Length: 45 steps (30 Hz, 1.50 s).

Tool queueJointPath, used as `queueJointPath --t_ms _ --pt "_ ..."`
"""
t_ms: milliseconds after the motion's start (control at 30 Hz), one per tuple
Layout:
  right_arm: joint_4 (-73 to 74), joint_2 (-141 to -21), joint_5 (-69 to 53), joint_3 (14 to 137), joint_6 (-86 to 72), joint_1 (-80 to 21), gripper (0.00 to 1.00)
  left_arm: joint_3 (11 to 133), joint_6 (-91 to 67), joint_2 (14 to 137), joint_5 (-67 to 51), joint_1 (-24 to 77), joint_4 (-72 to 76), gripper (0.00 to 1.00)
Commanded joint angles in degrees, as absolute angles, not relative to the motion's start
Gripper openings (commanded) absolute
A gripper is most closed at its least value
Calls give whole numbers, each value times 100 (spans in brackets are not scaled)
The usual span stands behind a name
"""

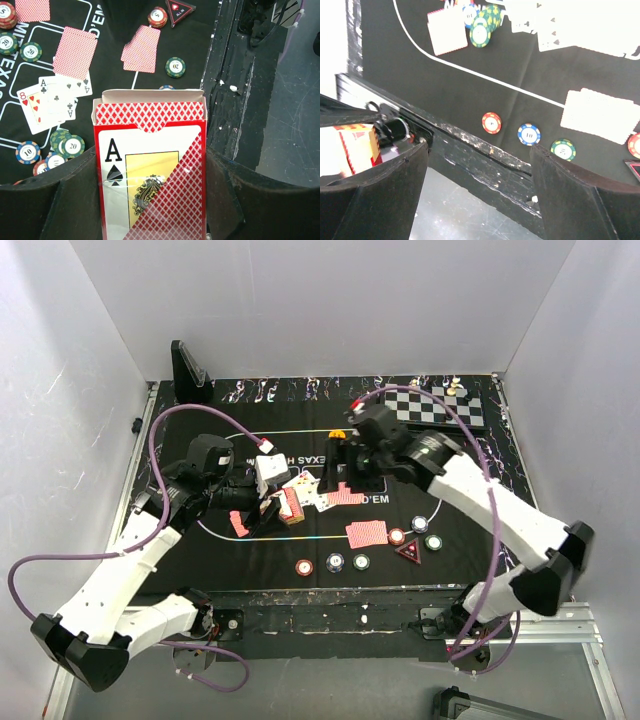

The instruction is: Distribute texas hold em gaming equipment

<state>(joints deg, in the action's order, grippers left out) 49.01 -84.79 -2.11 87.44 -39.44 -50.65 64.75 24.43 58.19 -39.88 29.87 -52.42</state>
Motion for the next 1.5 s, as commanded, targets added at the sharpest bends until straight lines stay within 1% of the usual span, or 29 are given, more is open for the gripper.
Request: queueJointPath --t_ms 0,133,233,500,667,700,800,933,1033,1233,1267,1333,1367,1467 --pt "3836 -7525 -1042 8098 -4279 -4606 89 6513 2426 5643 -4148 3023 -5054 0" --pt "1457 -6962 -2607 6735 -5086 -4421 92 6530 2408 5660 -4166 3023 -5062 0" --pt "144 -7066 -3347 6250 -5729 -4447 92 6556 2391 5669 -4175 3023 -5071 0" --pt "-1132 -7637 -3805 6249 -6301 -4588 93 6636 2338 5695 -4157 3023 -5080 0" --pt "-1485 -8059 -3955 6381 -6591 -4798 93 6680 2329 5722 -4131 3023 -5080 0" --pt "-1511 -8120 -3990 6398 -6618 -4842 91 6680 2329 5722 -4122 3023 -5071 0" --pt "-1538 -8244 -3999 6381 -6671 -4948 84 6697 2312 5748 -4113 3023 -5036 0" --pt "-1801 -8253 -4017 6153 -6899 -4983 68 6697 2329 5757 -4078 3023 -5027 0" --pt "-1854 -8244 -3990 6135 -6943 -5001 60 6715 2347 5801 -4026 3023 -4984 0" --pt "-2021 -8332 -4025 6126 -7110 -5071 35 6750 2294 5836 -3990 3023 -4948 0" --pt "-2013 -8349 -4043 6135 -7119 -5089 30 6759 2277 5819 -3982 3023 -4940 0" --pt "-2048 -8385 -4043 6100 -7163 -5106 25 6750 2276 5818 -3981 3023 -4939 0" --pt "-2065 -8376 -4052 6091 -7180 -5115 21 6741 2268 5810 -3973 3023 -4939 1" --pt "-2101 -8367 -4060 6029 -7242 -5115 12 6767 2259 5818 -3964 3023 -4966 16"
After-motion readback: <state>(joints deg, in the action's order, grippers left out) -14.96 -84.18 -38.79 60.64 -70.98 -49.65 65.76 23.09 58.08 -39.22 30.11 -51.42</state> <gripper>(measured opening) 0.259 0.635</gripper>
